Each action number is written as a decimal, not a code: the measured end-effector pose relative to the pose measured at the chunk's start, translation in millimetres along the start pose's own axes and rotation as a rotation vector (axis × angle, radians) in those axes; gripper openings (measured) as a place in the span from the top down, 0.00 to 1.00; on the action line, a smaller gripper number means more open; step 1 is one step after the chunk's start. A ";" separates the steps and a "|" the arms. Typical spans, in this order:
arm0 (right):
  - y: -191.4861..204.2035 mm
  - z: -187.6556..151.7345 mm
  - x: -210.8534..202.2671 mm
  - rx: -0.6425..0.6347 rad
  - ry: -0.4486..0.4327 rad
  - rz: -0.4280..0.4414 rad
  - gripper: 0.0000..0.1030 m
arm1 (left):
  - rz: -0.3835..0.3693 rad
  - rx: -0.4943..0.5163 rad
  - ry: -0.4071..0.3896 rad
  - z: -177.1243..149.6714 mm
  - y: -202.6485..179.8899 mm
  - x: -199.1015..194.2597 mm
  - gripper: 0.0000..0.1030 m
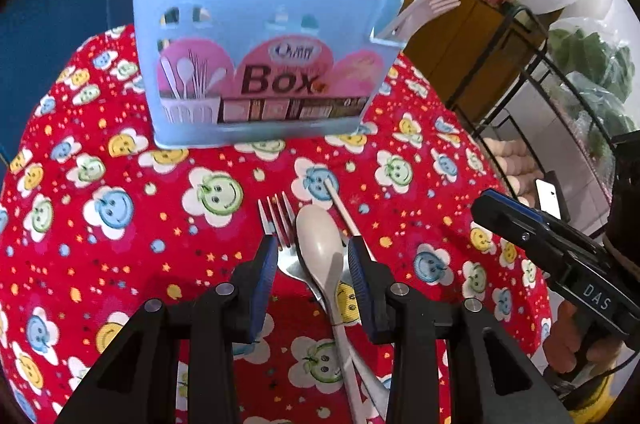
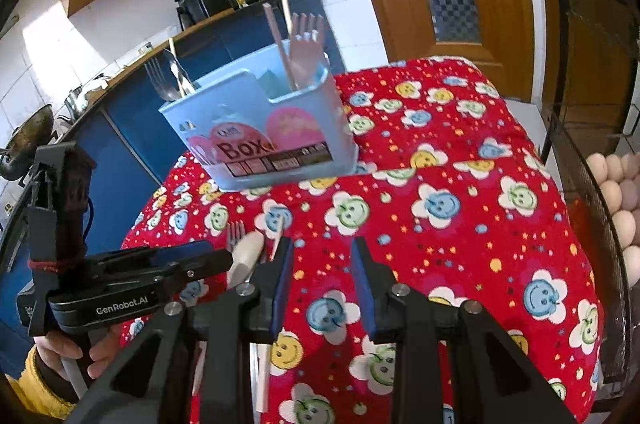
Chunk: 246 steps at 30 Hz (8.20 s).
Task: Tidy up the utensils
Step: 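Grasp the white plastic spoon with the left tool while the right tool grasps a white chopstick, then lift the spoon and chopstick and carry both over the blue caddy, then lower the spoon and chopstick into the caddy and open both tools, then move both tools back down to the remaining forks on the table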
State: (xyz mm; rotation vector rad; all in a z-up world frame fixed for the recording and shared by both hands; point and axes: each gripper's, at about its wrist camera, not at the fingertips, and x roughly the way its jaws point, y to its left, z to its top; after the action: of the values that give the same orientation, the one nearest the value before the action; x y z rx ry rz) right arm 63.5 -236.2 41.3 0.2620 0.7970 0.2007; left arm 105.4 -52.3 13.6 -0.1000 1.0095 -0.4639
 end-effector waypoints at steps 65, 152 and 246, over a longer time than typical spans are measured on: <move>16.6 -19.2 29.8 -0.048 0.142 0.030 0.69 | -0.016 -0.067 0.021 -9.3 6.7 21.9 0.90; 34.8 26.8 -25.4 -0.083 -0.255 0.222 0.93 | 0.327 0.093 -0.823 165.6 3.8 -140.1 0.97; 71.0 50.3 -54.0 -0.100 -0.392 0.059 0.71 | 0.148 -0.002 -0.549 34.4 20.0 -127.2 0.65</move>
State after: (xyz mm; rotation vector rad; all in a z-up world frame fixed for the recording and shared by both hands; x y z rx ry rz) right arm 57.5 -191.5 133.2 0.2217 0.3900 0.2350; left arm 84.2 14.4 126.9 -0.1438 0.4740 -0.2756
